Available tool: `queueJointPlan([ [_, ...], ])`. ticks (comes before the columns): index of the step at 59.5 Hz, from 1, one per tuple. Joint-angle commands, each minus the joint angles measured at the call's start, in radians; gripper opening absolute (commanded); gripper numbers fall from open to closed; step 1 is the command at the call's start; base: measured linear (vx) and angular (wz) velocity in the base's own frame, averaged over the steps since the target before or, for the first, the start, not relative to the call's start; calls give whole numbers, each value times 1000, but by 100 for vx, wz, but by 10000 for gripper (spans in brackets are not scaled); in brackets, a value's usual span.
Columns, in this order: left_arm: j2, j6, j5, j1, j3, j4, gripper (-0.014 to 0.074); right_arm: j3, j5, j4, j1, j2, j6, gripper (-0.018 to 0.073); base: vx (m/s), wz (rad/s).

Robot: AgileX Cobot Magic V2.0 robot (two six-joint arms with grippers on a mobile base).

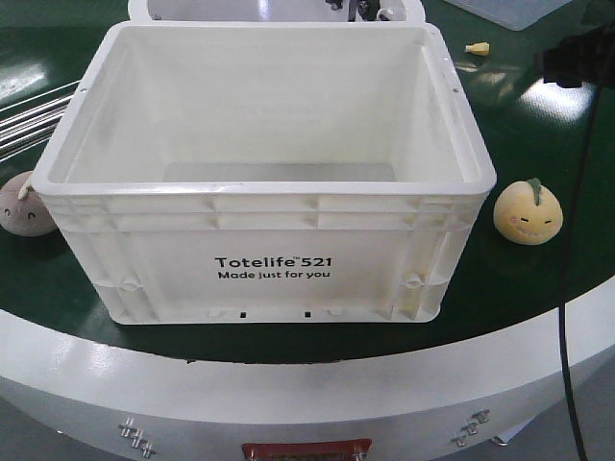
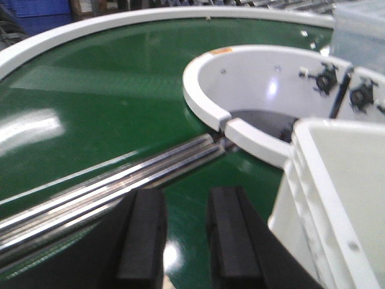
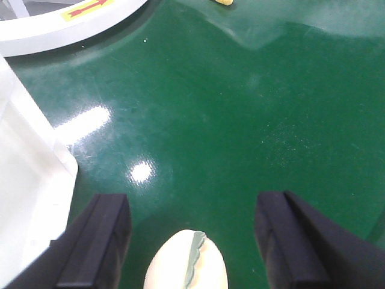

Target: Place moving items into box and shelve

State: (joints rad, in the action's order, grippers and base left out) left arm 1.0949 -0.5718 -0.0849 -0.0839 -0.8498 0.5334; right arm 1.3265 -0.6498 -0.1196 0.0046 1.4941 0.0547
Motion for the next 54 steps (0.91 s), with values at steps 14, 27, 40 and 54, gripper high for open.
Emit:
queueJointPlan([
  [14,-15,-32,-22,-53,-139,63,317,35,59,-13,-5,-41,-6,487,0,0],
  [27,13,-17,-85,-52,-139,222,317,35,52,-13,-5,-41,-12,487,0,0],
  [40,91,-18,-127,-52,-139,218,317,35,23,-15,-5,-41,-45,487,0,0],
  [54,174,-17,-216,-52,-139,96,317,35,-60,-6,-5,-5,-55,487,0,0],
])
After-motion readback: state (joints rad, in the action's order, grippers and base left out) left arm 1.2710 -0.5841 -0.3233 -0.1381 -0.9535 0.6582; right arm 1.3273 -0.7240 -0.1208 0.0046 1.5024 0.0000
